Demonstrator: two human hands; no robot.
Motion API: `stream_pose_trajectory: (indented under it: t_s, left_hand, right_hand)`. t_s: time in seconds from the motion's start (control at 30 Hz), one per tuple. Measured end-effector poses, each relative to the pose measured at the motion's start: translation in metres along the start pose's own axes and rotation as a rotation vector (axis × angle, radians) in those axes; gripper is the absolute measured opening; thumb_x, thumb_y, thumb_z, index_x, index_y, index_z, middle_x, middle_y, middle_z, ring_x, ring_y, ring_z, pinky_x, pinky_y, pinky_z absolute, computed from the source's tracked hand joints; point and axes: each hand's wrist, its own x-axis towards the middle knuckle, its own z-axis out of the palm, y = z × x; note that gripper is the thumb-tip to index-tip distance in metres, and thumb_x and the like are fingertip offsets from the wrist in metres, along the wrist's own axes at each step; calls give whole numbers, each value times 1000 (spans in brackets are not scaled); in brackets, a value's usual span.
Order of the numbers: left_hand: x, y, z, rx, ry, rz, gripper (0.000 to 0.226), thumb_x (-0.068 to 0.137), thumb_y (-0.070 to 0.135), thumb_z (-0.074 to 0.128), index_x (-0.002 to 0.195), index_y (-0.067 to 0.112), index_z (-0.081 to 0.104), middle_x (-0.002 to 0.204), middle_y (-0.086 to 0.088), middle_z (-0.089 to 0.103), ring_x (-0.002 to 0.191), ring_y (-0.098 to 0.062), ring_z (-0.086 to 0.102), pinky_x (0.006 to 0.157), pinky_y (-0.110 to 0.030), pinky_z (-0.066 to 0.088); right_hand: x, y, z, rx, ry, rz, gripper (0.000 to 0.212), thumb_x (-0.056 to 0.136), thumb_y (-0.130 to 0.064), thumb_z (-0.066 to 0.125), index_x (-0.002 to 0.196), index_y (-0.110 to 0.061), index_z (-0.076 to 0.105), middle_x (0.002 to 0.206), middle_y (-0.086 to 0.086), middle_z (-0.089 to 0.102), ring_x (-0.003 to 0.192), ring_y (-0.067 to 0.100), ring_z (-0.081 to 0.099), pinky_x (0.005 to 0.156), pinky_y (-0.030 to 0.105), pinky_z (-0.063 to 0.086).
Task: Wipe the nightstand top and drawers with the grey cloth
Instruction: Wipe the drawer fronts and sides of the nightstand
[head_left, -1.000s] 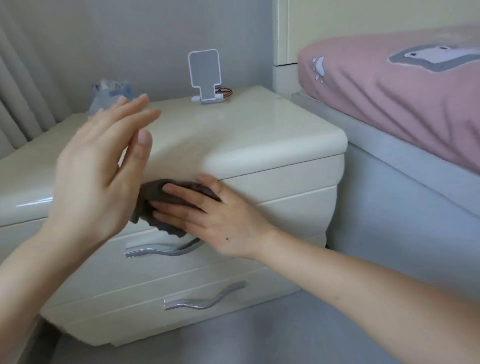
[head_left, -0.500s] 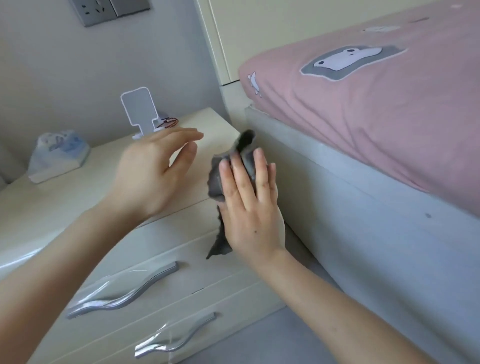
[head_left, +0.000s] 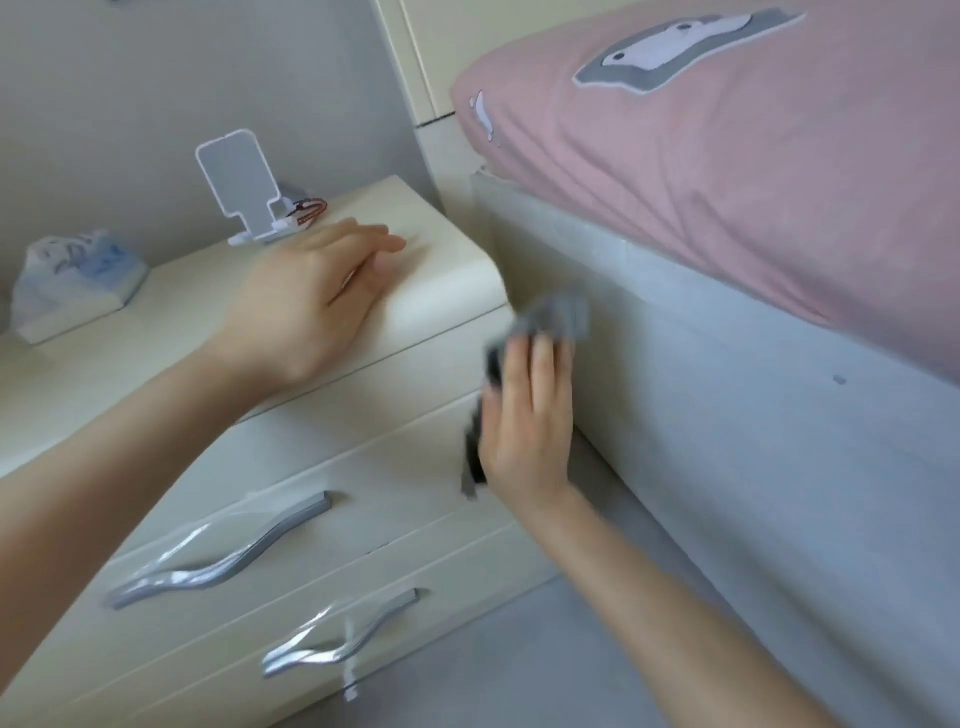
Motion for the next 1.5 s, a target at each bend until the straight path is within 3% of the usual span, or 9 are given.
stream_pose_trajectory:
  t_s: [0.13,0.23,0.37,0.67,0.83,0.97,1.23,1.33,1.5]
  left_hand:
    - [-6,-3,-11,-180,120,-156,29,97,28,38,112,22,62,129,8,58,121,-9,48,87,-15,31]
    - [-24,0,-18,-268,205,-243,26,96,32,40,106,27,64,125,13,59,118,-4,49,90,-20,34]
    - [-51,19,-10,-226,250,-178,25,95,27,43,105,22,64,126,8,59,118,-8,50,93,-22,36]
    - [-75,-8,4,178,326,-68,34,95,24,42,120,7,58,132,-14,55,126,-30,48,108,-34,29]
    - [-122,-50,-20,346,220,-158,38,98,29,36,124,7,56,132,-17,55,127,-35,47,108,-41,31]
    - [-156,-75,-34,428,106,-183,43,100,29,30,137,11,42,140,-19,46,134,-39,36,113,-43,22]
    - [-158,-83,-35,411,50,-186,47,100,37,21,141,21,34,145,-9,42,139,-31,29,114,-53,6]
    - [-164,-86,-45,486,61,-130,43,101,35,24,139,20,37,144,-9,44,137,-33,32,113,-57,8]
    - [-222,-89,-61,417,230,-183,37,100,24,35,133,13,46,139,-12,48,133,-35,38,113,-54,16]
  right_hand:
    - [9,19,8,-169,40,-427,50,99,-24,32,145,-9,22,141,19,32,138,47,14,116,54,13]
    - [-75,75,12,-373,-297,-837,42,97,-16,26,137,-20,38,130,1,50,131,33,28,119,47,-2]
    - [-110,97,-6,-636,-732,-1078,38,77,-24,53,112,-27,67,113,-9,68,123,22,36,117,42,0]
    - [-9,-4,13,-228,-16,-724,48,93,-16,40,140,-19,34,147,-5,38,137,31,21,116,45,6]
    - [-112,64,35,-463,-463,-1267,47,93,-12,27,138,-20,32,139,-11,48,137,27,12,117,47,-12]
    - [-126,85,36,-530,-598,-1325,54,95,0,4,126,-17,46,121,-9,65,135,25,23,119,42,-6]
    - [-37,-20,36,-151,-40,-799,41,99,-13,35,139,-18,39,150,1,27,145,27,7,114,52,-2]
    - [-59,-16,40,-256,-54,-866,54,98,-11,33,149,-16,17,160,-1,-1,147,27,-1,117,50,-2]
    - [-111,70,13,-480,-530,-1192,40,85,-3,29,121,-11,45,110,6,70,137,30,27,119,43,-6]
